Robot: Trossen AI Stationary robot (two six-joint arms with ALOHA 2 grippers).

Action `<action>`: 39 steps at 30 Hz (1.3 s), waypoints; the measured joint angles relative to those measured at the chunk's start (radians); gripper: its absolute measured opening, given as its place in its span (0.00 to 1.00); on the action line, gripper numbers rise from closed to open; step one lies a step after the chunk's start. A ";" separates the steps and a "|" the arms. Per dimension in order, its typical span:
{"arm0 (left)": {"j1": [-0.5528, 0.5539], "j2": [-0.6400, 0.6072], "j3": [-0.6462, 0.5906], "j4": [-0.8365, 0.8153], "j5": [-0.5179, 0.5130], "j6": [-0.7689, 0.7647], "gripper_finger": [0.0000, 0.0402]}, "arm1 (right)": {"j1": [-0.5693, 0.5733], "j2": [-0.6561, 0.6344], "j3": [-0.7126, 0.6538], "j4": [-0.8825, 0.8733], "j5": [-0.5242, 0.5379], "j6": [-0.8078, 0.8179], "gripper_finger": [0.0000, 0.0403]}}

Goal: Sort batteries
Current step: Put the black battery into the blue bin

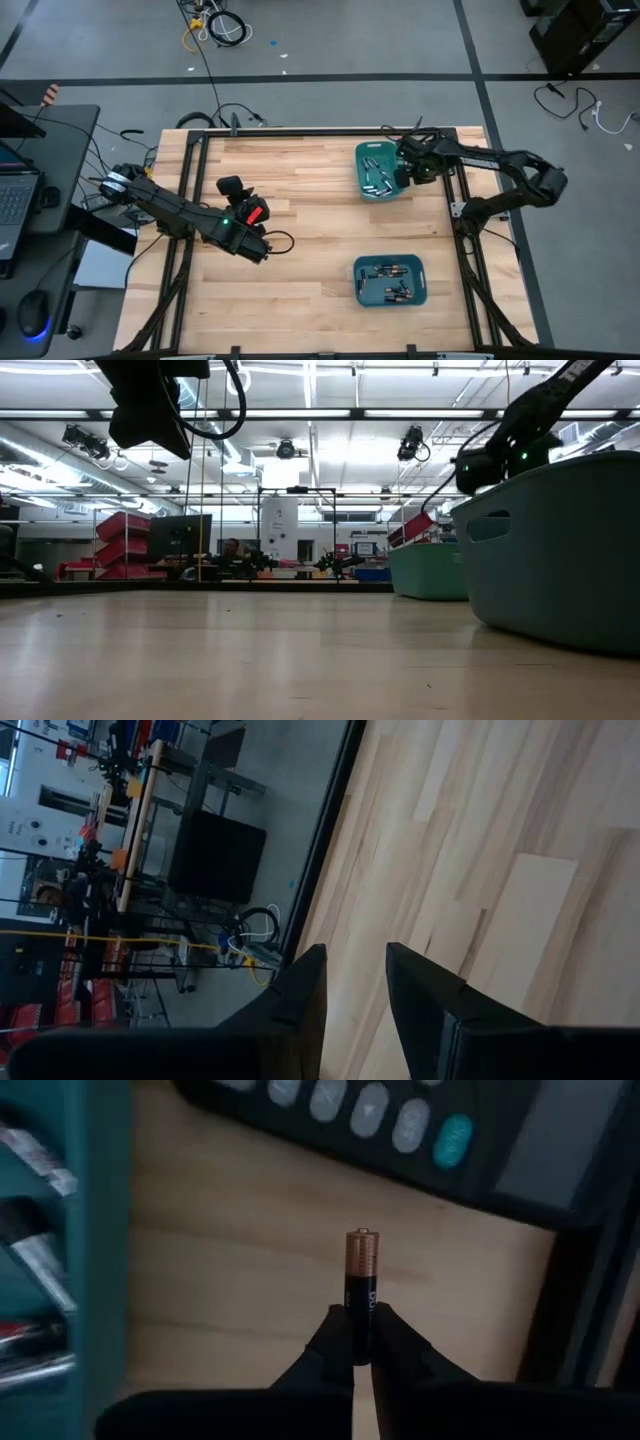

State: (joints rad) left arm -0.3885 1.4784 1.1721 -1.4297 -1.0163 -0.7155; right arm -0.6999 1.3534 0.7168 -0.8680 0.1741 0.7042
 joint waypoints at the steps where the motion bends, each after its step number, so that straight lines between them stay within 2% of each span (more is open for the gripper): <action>1: 0.000 0.000 0.000 0.000 0.000 0.000 0.27 | 0.006 -0.027 0.000 0.000 -0.001 0.002 0.02; 7: 0.000 0.000 0.000 0.001 0.000 0.000 0.27 | 0.066 -0.202 0.002 -0.078 -0.005 0.017 0.02; 11: 0.000 0.000 0.000 0.000 0.000 0.000 0.27 | 0.146 -0.345 0.002 -0.136 -0.011 0.043 0.02; 15: 0.000 0.000 0.000 0.001 0.000 0.000 0.27 | 0.297 -0.483 0.002 -0.153 -0.067 0.109 0.02; 21: 0.000 0.000 0.000 0.006 0.000 0.000 0.27 | 0.596 -0.609 0.003 -0.080 -0.051 0.279 0.02; 26: 0.000 0.000 0.000 0.022 0.000 0.001 0.27 | 0.849 -0.586 0.004 0.078 -0.060 0.305 0.02; 31: 0.000 0.000 0.000 0.023 0.000 0.001 0.27 | 1.080 -0.471 0.005 0.238 -0.138 0.330 0.02; 36: 0.000 0.000 0.000 0.023 0.000 0.002 0.27 | 1.233 -0.319 0.005 0.372 -0.216 0.440 0.02; 39: 0.000 0.000 0.000 0.025 -0.006 0.002 0.27 | 1.277 -0.245 0.005 0.375 -0.232 0.479 0.02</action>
State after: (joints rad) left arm -0.3885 1.4784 1.1721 -1.4051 -1.0226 -0.7132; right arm 0.5775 1.1084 0.7216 -0.4932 -0.0575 1.1835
